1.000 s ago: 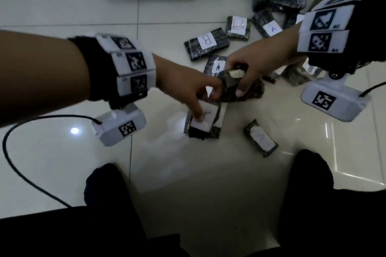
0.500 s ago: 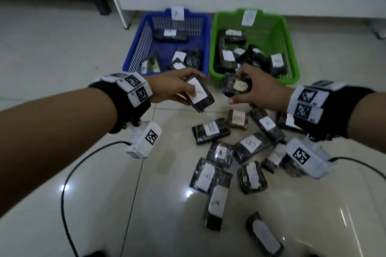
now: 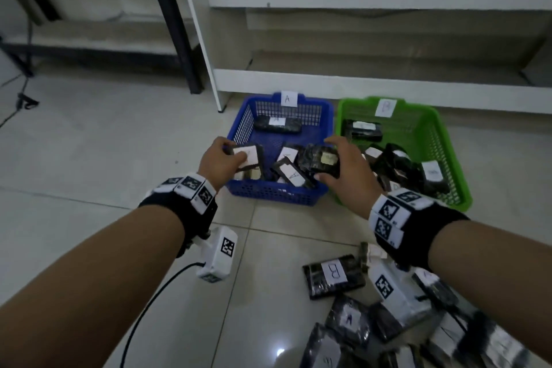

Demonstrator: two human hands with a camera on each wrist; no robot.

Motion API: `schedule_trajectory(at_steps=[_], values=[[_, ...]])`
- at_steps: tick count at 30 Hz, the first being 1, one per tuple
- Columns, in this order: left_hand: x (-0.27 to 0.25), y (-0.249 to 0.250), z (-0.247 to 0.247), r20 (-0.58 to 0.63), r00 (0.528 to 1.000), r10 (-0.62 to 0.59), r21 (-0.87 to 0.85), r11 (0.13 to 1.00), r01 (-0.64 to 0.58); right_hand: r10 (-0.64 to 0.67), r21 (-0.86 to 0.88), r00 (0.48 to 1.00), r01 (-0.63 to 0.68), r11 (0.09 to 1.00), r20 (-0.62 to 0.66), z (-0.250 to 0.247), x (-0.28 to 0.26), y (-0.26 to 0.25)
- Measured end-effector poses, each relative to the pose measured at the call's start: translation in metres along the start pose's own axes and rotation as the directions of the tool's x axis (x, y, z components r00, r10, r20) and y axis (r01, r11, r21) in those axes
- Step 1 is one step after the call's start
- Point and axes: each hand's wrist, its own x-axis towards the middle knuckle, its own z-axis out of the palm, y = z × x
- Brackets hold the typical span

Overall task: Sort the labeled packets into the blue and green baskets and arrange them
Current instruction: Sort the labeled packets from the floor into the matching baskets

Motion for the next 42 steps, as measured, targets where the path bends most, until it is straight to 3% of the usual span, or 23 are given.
schedule_trajectory(at_steps=[3,9,12,15,17,21,24,28,31,33,36,38,42], values=[[0.009,-0.016,-0.008,-0.005,1.0,0.022,0.118,0.993,-0.022,0.005,0.008,1.0,-0.005,1.0,-0.011,0.017,0.008,-0.005],[0.025,-0.036,0.001,0.084,0.98,0.178,0.28,0.94,-0.195,-0.023,0.001,0.999,0.023,1.0,0.035,0.048,0.026,-0.008],[0.029,-0.039,0.01,0.126,0.975,0.185,0.31,0.926,-0.216,-0.022,-0.193,0.997,0.036,0.981,0.078,0.06,0.03,-0.003],[0.031,-0.041,0.015,0.17,0.966,0.194,0.358,0.901,-0.244,0.107,-0.446,0.981,-0.024,0.894,0.162,0.069,0.028,0.006],[0.034,-0.044,0.017,0.193,0.96,0.201,0.388,0.884,-0.263,0.175,-0.474,0.961,-0.054,0.879,0.215,0.073,0.028,0.012],[0.039,-0.046,0.021,0.241,0.954,0.177,0.501,0.819,-0.278,0.169,-0.452,0.941,-0.019,0.892,0.293,0.073,0.032,0.016],[0.037,-0.044,0.025,0.31,0.941,0.138,0.484,0.828,-0.282,0.111,-0.419,0.964,0.0,0.908,0.242,0.074,0.031,0.02],[0.035,-0.049,0.031,0.355,0.924,0.146,0.465,0.83,-0.31,-0.032,-0.298,0.997,0.051,0.953,0.068,0.077,0.03,0.024],[0.035,-0.054,0.032,0.418,0.896,0.149,0.542,0.751,-0.377,-0.042,-0.42,0.994,0.081,0.904,0.101,0.077,0.028,0.027],[0.035,-0.053,0.03,0.392,0.907,0.152,0.641,0.662,-0.388,0.021,-0.491,0.982,0.075,0.868,0.188,0.075,0.029,0.029],[0.034,-0.046,0.024,0.413,0.909,0.06,0.763,0.522,-0.381,0.078,-0.476,0.954,0.073,0.876,0.288,0.065,0.029,0.029],[0.03,-0.042,0.024,0.429,0.903,0.034,0.782,0.486,-0.39,0.104,-0.461,0.932,0.073,0.884,0.347,0.054,0.026,0.028],[0.01,-0.044,0.033,0.348,0.921,0.178,0.831,0.395,-0.39,0.076,-0.469,0.902,0.148,0.871,0.426,0.034,0.01,0.034]])
